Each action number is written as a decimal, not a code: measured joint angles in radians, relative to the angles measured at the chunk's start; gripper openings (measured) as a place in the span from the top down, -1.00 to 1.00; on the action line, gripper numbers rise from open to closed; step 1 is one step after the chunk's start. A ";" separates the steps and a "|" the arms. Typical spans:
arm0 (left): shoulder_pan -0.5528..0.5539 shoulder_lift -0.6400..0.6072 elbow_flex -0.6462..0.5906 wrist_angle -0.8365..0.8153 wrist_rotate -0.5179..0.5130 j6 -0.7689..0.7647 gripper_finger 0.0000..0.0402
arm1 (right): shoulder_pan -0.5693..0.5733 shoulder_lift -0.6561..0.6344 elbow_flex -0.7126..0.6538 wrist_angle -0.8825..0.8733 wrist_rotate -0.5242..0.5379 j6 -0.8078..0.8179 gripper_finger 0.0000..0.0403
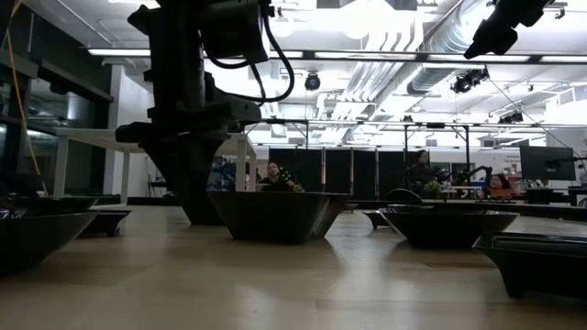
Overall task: Pick & Place Mini shaped plates
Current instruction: Stack the black distorted square plate on top of the black distorted square plate on the shelf
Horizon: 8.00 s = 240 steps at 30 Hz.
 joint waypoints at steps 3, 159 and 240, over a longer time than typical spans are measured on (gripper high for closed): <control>0.000 0.000 0.000 0.000 0.000 0.000 0.62 | 0.000 0.000 0.000 0.000 0.000 -0.004 -0.04; 0.629 -0.534 0.056 -0.129 -0.033 0.216 0.76 | 0.000 0.000 0.000 -0.032 0.004 -0.011 -0.04; -0.177 -0.205 -0.233 0.632 -0.096 0.262 0.61 | 0.021 0.002 0.000 -0.168 0.121 0.369 -0.04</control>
